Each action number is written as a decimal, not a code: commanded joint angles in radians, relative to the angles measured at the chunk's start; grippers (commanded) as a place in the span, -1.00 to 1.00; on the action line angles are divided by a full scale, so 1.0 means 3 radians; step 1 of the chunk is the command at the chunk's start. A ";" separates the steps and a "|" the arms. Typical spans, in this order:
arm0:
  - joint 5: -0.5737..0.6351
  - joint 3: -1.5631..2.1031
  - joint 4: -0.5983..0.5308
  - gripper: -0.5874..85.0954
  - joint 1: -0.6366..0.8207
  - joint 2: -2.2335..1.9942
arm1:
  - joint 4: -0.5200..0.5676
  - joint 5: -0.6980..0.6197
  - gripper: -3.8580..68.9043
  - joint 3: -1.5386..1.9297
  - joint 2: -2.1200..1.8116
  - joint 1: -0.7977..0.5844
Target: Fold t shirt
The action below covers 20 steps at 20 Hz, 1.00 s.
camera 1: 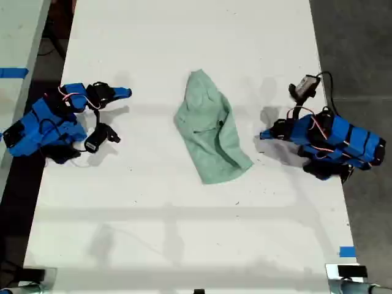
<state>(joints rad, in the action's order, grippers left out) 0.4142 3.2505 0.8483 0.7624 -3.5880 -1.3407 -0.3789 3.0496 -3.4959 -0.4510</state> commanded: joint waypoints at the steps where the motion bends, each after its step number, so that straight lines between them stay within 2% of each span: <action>1: -0.0031 0.0133 -0.0051 -0.90 -0.0153 -0.0031 | 0.0010 0.0097 -0.91 0.0184 -0.0041 0.0112; 3: -0.0041 0.0133 -0.0036 -0.76 -0.0123 -0.0031 | 0.0010 0.0102 -0.91 0.0184 -0.0041 0.0112; 4: -0.0041 0.0133 -0.0026 -0.75 -0.0112 -0.0031 | 0.0010 0.0102 -0.91 0.0184 -0.0041 0.0107; 5: -0.0041 0.0133 -0.0026 -0.80 -0.0118 -0.0031 | 0.0010 0.0102 -0.91 0.0184 -0.0041 0.0107; 6: -0.0041 0.0133 -0.0026 -0.95 -0.0133 -0.0031 | 0.0010 0.0102 -0.90 0.0184 -0.0041 0.0107; 7: -0.0010 0.0133 -0.0051 -0.99 -0.0179 -0.0031 | 0.0010 0.0102 -0.90 0.0184 -0.0041 0.0107; 10: 0.0005 0.0133 -0.0072 -0.97 -0.0194 -0.0031 | 0.0010 0.0097 -0.67 0.0184 -0.0041 0.0107; 11: -0.0005 0.0133 -0.0061 -0.88 -0.0169 -0.0031 | 0.0010 0.0092 -0.63 0.0184 -0.0041 0.0102; 12: -0.0010 0.0133 -0.0051 -0.79 -0.0143 -0.0031 | 0.0010 0.0102 -0.92 0.0184 -0.0041 0.0107; 15: -0.0036 0.0133 -0.0026 -0.72 -0.0118 -0.0031 | 0.0010 0.0112 -0.92 0.0184 -0.0041 0.0118; 17: 0.0010 0.0133 -0.0056 -0.99 -0.0169 -0.0031 | 0.0010 0.0112 -0.92 0.0184 -0.0041 0.0107; 18: 0.0061 0.0133 -0.0092 -0.99 -0.0235 -0.0031 | 0.0000 0.0102 -0.92 0.0184 -0.0041 0.0102; 20: 0.0174 0.0133 -0.0225 -0.99 -0.0363 -0.0031 | -0.0307 0.0077 -0.92 -0.0061 -0.0041 0.0159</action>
<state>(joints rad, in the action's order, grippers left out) 0.4310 3.2520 0.8283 0.6934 -3.5880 -1.3790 -0.3482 3.0465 -3.4959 -0.4188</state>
